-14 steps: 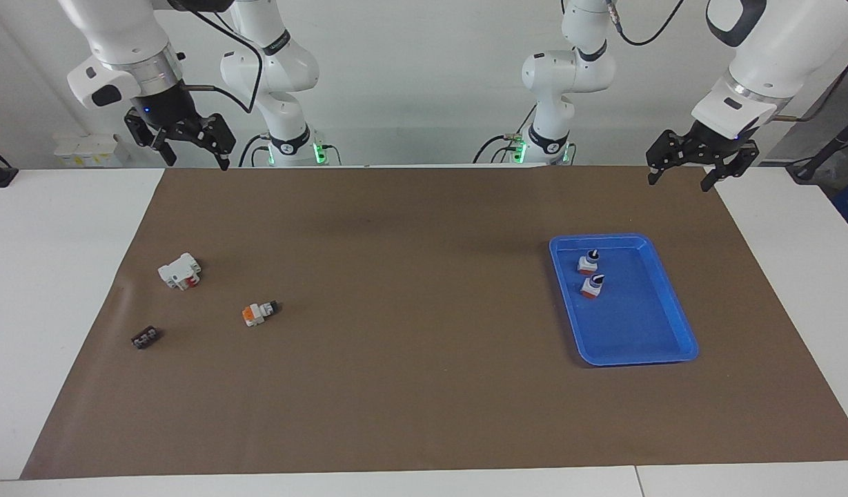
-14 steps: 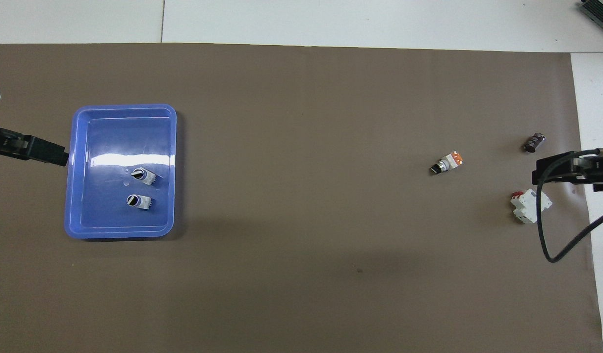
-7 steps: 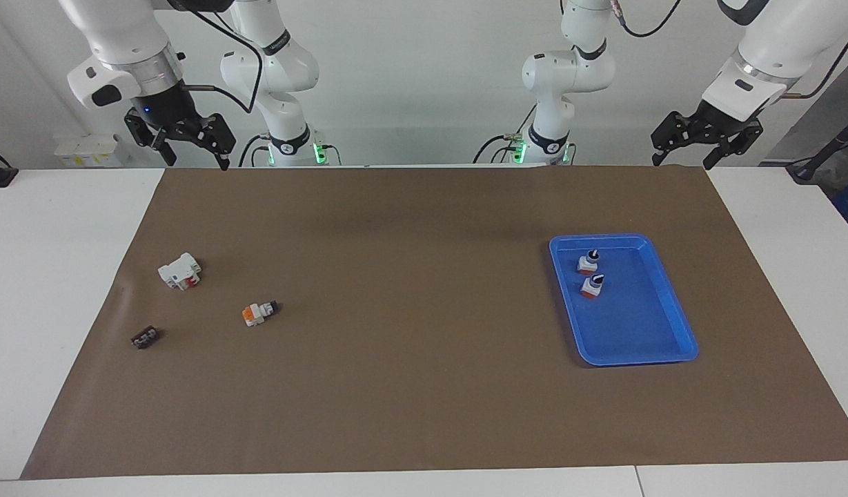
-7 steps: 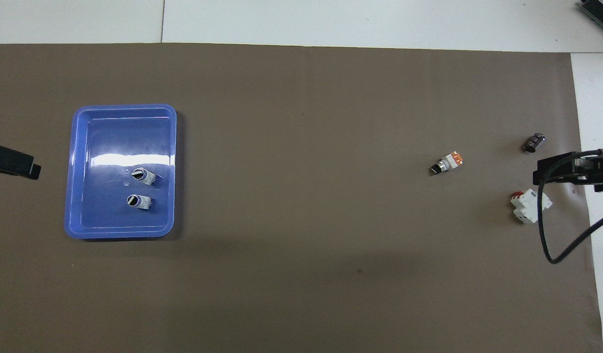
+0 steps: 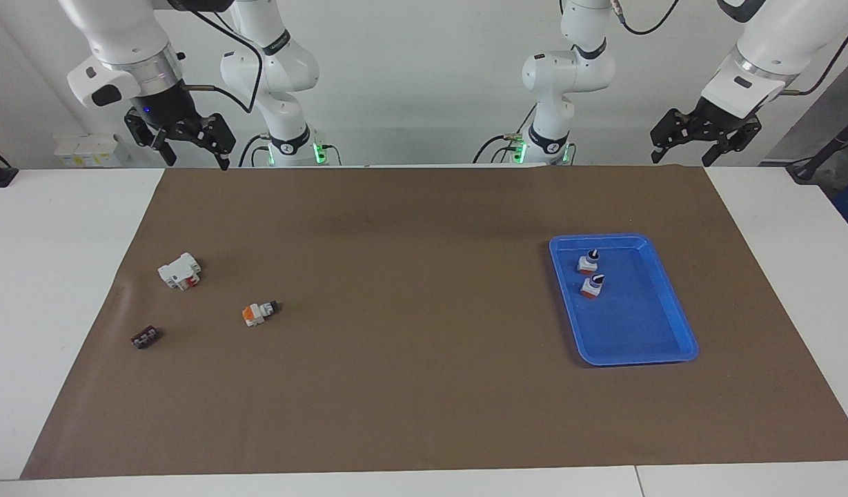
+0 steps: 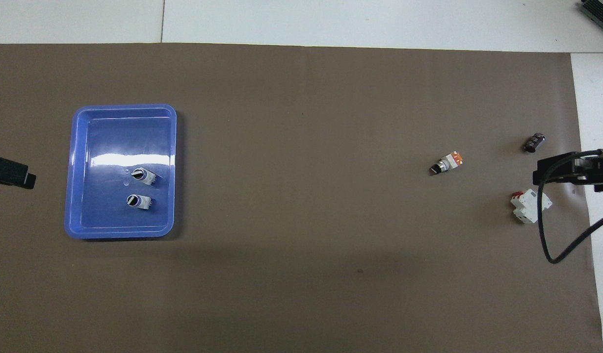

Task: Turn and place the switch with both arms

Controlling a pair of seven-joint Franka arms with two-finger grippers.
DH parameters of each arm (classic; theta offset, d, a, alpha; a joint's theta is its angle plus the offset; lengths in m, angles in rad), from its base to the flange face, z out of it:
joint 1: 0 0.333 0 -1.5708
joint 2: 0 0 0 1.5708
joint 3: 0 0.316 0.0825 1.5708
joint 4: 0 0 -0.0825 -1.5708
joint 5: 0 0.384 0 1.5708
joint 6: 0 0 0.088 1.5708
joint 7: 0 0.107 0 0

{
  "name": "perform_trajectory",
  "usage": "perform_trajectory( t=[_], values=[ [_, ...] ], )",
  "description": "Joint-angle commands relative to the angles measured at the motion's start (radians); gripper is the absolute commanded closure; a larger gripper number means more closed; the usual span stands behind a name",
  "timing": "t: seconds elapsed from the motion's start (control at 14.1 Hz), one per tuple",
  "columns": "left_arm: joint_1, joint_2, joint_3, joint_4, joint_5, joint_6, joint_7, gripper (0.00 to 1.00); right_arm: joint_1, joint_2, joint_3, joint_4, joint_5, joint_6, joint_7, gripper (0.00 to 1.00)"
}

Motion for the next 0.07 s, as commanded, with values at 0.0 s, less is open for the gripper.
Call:
perform_trajectory(
  t=[0.0],
  values=[
    [0.008,-0.023,-0.013,-0.028,0.000,0.012,-0.017,0.00,0.000,-0.020,-0.001,-0.020,0.012,-0.002,-0.009,0.00]
  ],
)
